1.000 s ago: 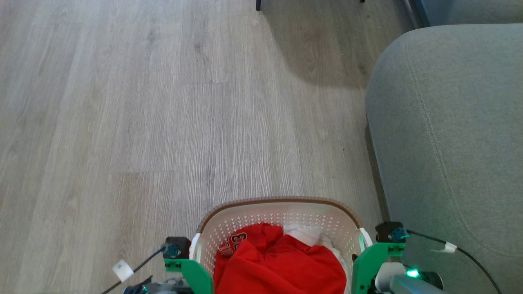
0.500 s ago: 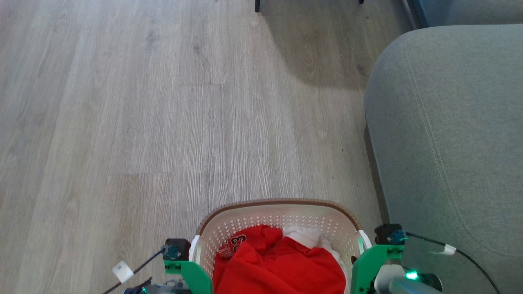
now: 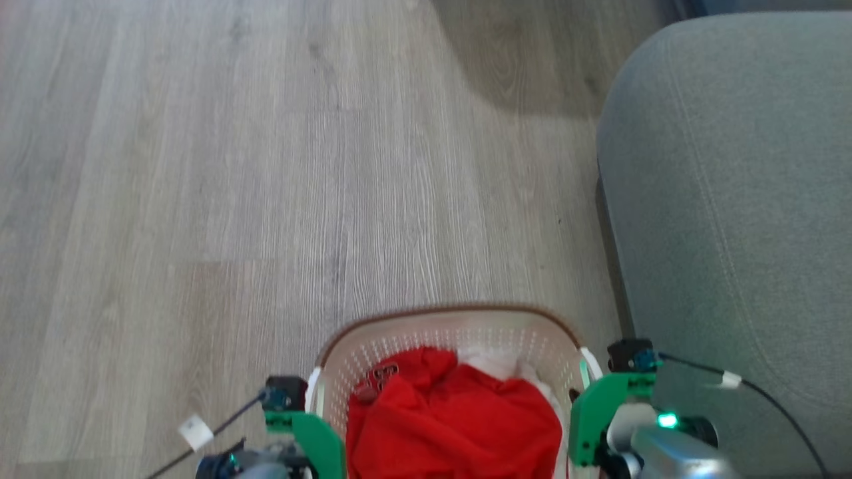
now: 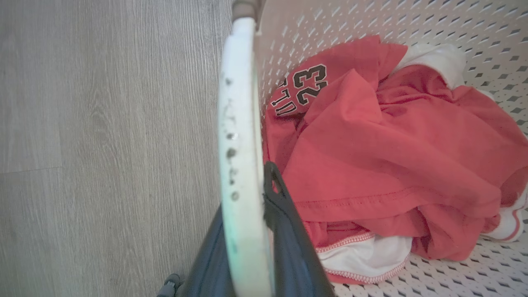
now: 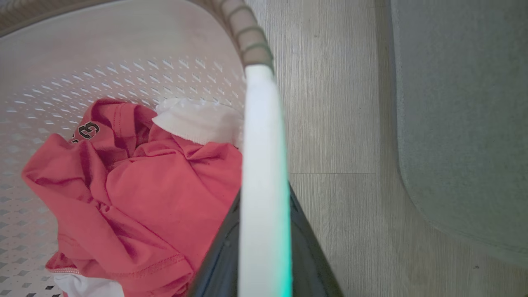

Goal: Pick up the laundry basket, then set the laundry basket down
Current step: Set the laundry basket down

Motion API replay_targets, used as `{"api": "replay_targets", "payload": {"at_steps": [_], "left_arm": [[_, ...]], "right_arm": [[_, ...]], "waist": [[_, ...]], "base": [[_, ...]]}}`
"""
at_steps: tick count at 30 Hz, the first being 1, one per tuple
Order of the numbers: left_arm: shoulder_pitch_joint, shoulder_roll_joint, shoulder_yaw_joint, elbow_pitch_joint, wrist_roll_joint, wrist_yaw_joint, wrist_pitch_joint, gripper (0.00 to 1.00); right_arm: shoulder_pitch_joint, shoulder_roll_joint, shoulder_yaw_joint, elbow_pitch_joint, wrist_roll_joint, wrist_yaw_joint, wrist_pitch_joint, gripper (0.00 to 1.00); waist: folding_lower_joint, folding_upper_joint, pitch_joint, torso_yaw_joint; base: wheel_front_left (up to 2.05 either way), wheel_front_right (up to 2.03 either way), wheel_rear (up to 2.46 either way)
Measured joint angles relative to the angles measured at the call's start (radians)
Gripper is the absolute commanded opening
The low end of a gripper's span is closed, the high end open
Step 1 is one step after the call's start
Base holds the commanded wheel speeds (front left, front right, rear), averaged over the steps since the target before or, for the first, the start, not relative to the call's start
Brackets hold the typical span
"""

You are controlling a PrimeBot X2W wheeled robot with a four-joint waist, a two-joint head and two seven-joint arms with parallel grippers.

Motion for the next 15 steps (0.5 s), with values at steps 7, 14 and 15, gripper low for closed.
{"api": "replay_targets", "payload": {"at_steps": [7,14,15], "left_arm": [[-0.093,0.0,0.0,0.016,-0.003,0.0,-0.019,0.0],[-0.193,-0.001,0.005,0.031,-0.003,-0.002,-0.045,0.0],[-0.21,-0.001,0.006,0.033,-0.003,-0.002,-0.048,0.0]], "right_arm": [[-0.094,0.0,0.012,0.005,0.014,0.0,-0.018,0.0],[-0.201,0.0,0.021,0.016,0.014,0.0,-0.034,0.0],[-0.22,0.0,0.022,0.019,0.014,0.0,-0.035,0.0]], "waist": [[0.0,0.0,0.074,-0.001],[0.0002,0.0,0.162,0.0],[0.0002,0.0,0.178,0.001]], "base": [[0.0,0.0,0.0],[0.0,0.0,0.0],[0.0,0.0,0.0]]}}
